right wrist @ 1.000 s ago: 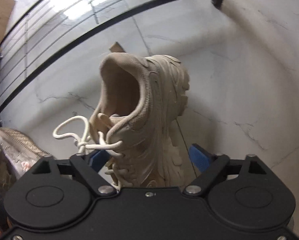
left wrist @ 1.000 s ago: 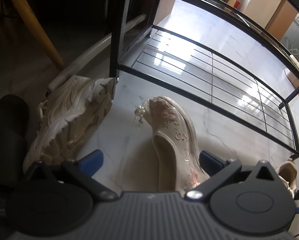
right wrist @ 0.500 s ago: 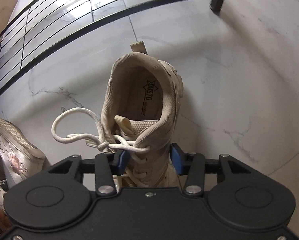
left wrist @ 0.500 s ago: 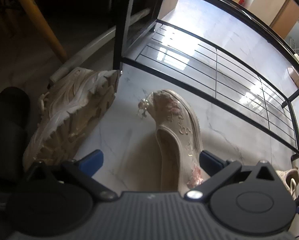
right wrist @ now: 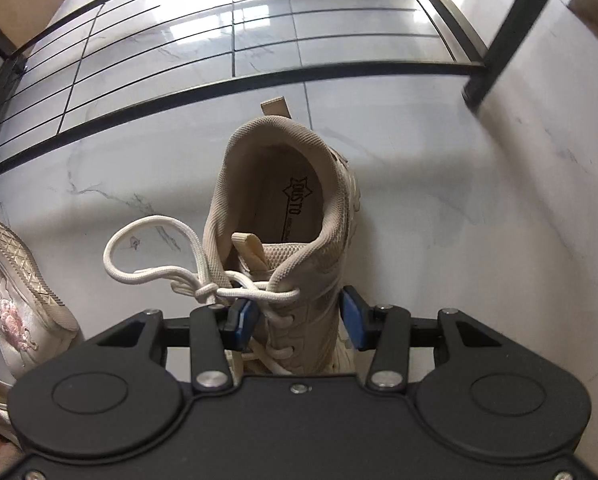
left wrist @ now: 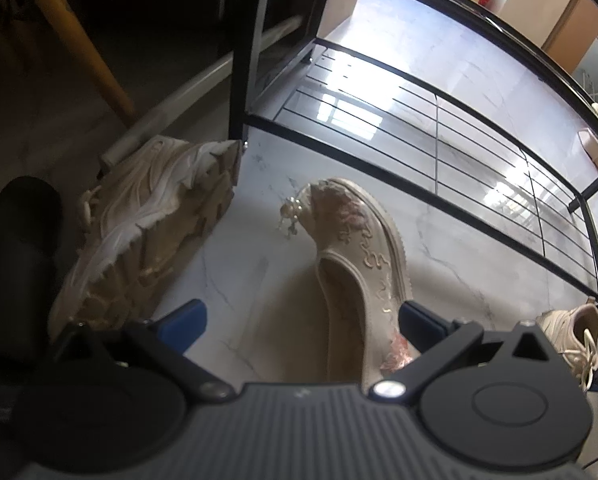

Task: Organize scattered shoes
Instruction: 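Carry the sneaker with the right tool toward the rack and lower it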

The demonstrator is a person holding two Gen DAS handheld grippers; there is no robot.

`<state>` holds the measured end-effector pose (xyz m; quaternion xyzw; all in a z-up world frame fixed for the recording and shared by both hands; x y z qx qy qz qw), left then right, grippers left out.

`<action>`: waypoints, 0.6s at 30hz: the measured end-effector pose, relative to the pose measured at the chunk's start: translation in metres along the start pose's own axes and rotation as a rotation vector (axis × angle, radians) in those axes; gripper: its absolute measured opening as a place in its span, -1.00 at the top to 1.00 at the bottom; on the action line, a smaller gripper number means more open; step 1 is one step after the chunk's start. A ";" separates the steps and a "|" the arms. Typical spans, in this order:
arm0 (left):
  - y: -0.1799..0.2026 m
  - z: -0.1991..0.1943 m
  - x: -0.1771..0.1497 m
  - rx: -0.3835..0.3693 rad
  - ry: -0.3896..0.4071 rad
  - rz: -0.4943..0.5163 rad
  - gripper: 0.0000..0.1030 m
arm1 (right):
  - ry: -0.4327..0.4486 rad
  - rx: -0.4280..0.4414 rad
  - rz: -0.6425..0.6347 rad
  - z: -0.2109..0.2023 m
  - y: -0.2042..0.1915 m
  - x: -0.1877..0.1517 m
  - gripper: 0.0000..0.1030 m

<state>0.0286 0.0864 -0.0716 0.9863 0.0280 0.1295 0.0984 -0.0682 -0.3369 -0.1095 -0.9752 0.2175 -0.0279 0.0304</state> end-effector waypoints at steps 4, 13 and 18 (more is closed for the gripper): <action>0.000 0.001 0.001 -0.007 -0.005 -0.006 -0.99 | -0.025 0.042 0.037 0.001 0.009 0.001 0.11; 0.001 0.004 -0.001 -0.017 -0.024 -0.010 -0.99 | -0.039 0.059 0.112 -0.011 0.036 -0.009 -0.18; 0.001 0.004 -0.002 -0.012 -0.026 -0.012 -0.99 | 0.043 0.098 0.091 -0.026 0.031 -0.014 -0.41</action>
Point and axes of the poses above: each gripper's, at about its wrist camera, not at the fingertips, and z roughly the way its jaws point, y to its right, x to its top, the point moved 8 cm from there along z, roughly the way its jaws point, and after that the axes turned 14 degrees about -y, right-handed, at the moved point
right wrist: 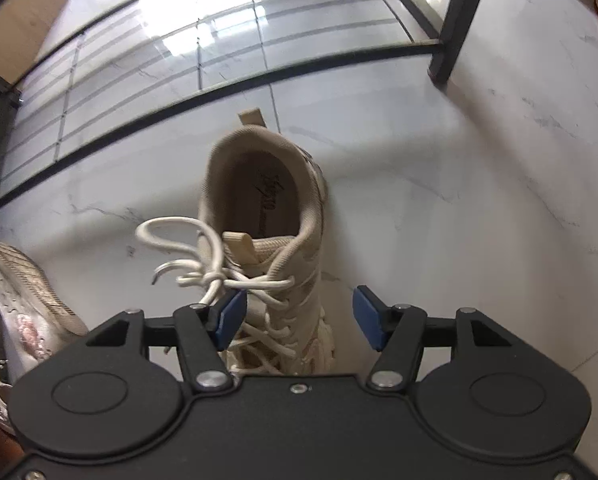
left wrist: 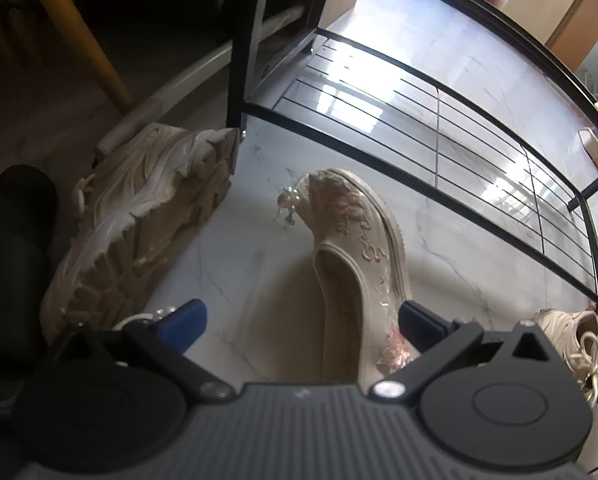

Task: Organize scattered shoes
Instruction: 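Carry the sneaker with the right tool toward the rack and lower it, then set the beige lace-up sneaker on the floor by the rack, open right tool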

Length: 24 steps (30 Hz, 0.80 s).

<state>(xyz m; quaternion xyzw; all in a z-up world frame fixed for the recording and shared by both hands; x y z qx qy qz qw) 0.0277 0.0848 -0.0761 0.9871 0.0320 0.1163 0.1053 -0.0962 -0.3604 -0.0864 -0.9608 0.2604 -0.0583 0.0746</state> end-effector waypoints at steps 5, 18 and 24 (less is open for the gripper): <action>-0.002 0.004 0.000 0.002 -0.014 -0.008 -0.99 | 0.005 -0.029 -0.045 0.012 -0.011 0.004 -0.81; -0.009 0.015 0.001 0.020 -0.049 -0.013 -0.99 | -0.017 -0.159 -0.160 0.053 -0.033 0.018 -0.81; -0.006 0.017 0.001 0.017 -0.057 0.000 -0.99 | 0.003 -0.189 -0.203 0.060 -0.037 0.023 -0.64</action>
Point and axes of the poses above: each gripper's, at about its wrist camera, not at the fingertips, and z roughly the way its jaws point, y to its right, x to its top, the point moved 8 cm from there along z, roughly the way its jaws point, and after that the axes turned 14 degrees about -y, right-handed, at the moved point
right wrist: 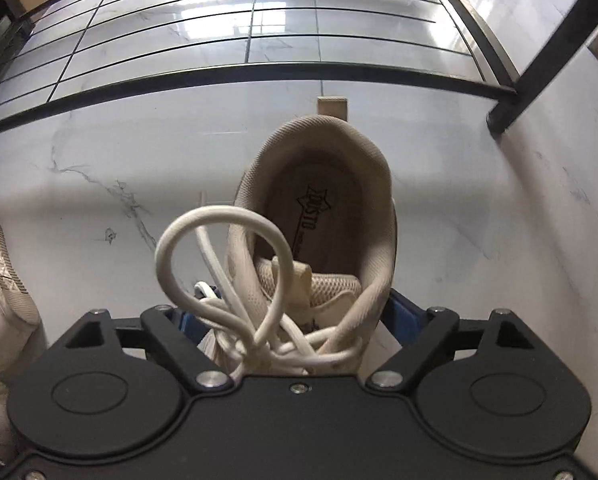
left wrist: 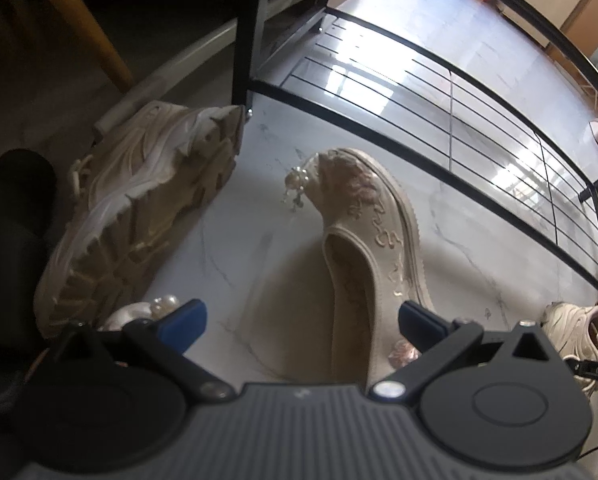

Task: Organize scattered shoes
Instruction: 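Set the beige lace-up sneaker on the floor by the rack, open right tool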

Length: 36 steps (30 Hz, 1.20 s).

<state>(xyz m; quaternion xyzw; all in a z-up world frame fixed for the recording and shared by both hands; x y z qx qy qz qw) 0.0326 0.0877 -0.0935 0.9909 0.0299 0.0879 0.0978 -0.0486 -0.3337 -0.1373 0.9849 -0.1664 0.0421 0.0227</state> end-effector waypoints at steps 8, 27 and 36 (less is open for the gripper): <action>0.015 0.003 -0.004 -0.047 0.006 0.059 -0.99 | 0.029 -0.011 -0.072 -0.003 0.026 0.005 -0.49; 0.063 0.025 -0.020 -0.127 0.043 0.199 -0.99 | 0.048 -0.014 -0.066 0.004 0.118 0.002 -0.49; 0.055 0.019 -0.015 -0.121 0.068 0.160 -0.99 | 0.048 0.074 0.072 -0.003 0.127 -0.003 -0.78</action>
Point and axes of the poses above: each gripper's, at about its wrist camera, not at the fingertips, and z roughly the way its jaws point, y to its right, x to its top, the point moved 8 cm from there along z, roughly the way its jaws point, and after that the axes turned 14 degrees about -y, right-handed, at the moved point
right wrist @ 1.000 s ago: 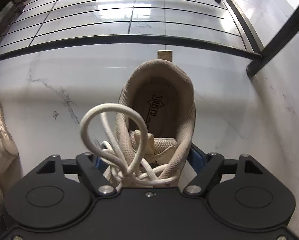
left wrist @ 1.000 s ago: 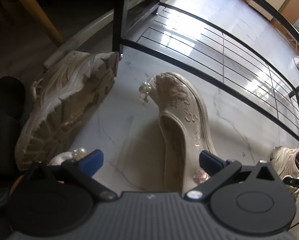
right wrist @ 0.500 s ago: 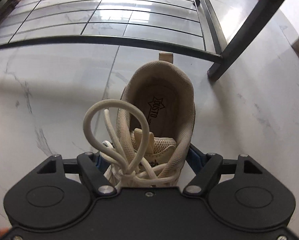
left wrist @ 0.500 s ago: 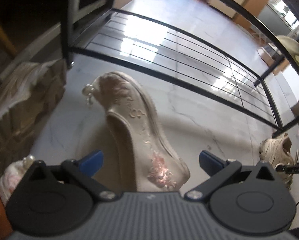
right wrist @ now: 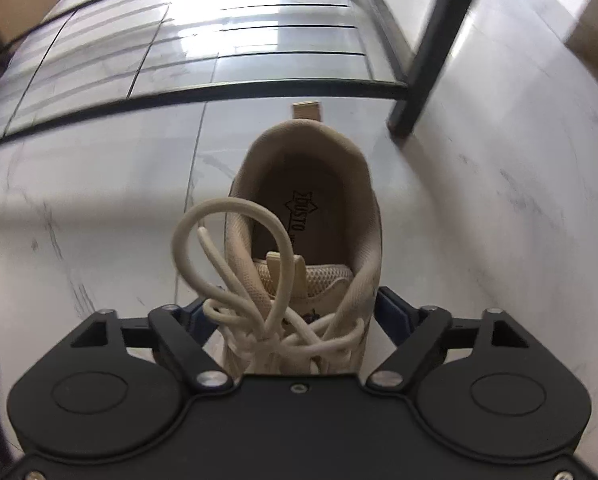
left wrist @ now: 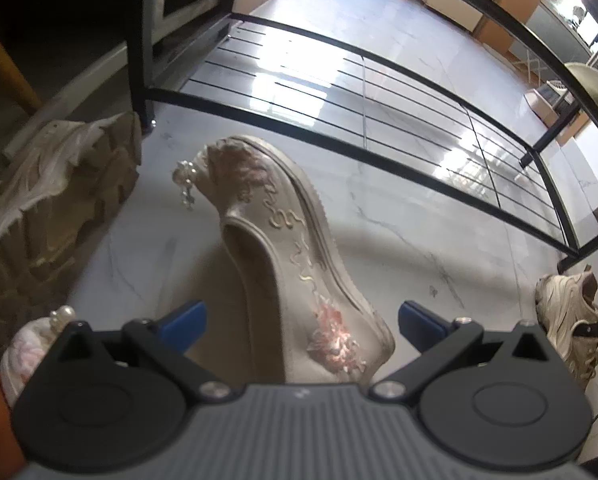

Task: Organize scattered shoes
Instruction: 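Set the beige lace-up sneaker on the floor by the rack, open right tool, then move the left tool to the white chunky sneaker lying by the rack leg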

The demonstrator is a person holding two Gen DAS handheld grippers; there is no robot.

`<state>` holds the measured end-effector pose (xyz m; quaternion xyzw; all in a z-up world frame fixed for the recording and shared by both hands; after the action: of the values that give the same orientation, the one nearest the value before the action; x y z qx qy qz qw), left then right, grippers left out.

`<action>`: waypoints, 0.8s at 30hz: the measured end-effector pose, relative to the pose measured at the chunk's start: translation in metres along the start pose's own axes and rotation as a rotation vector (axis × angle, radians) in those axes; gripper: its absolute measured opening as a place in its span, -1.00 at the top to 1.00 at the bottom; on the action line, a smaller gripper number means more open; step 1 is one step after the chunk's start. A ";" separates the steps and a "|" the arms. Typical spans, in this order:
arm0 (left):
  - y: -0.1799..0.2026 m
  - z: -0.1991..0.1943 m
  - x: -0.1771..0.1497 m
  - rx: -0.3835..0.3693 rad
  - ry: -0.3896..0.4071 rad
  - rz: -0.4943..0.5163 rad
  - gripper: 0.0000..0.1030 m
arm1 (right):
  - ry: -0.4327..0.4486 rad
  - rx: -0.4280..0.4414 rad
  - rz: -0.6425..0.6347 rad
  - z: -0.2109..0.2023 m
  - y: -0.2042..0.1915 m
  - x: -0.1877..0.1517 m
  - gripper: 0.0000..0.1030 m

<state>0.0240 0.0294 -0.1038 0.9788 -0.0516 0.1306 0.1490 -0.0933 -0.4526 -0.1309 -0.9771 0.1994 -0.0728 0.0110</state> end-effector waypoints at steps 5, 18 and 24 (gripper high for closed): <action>-0.010 -0.004 0.005 0.006 0.011 -0.059 -0.99 | 0.077 0.056 0.112 -0.042 -0.009 -0.001 -0.81; -0.050 -0.015 0.010 0.052 0.044 -0.215 -0.99 | 0.359 0.424 0.331 -0.126 -0.161 -0.017 -1.00; -0.067 -0.026 0.014 0.127 0.082 -0.232 -0.99 | 0.390 0.504 0.222 -0.087 -0.245 -0.045 -1.00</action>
<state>0.0403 0.1004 -0.0949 0.9795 0.0767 0.1553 0.1027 -0.0523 -0.2086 -0.0387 -0.8837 0.2785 -0.3040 0.2218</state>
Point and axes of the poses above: each gripper's, at about its wrist camera, not at the fingertips, and z roughly the way its jaws point, y to its right, x to its top, the point moved 8 cm from there along z, roughly the way its jaws point, and after that the axes turned 14 degrees about -y, right-handed, at the moved point
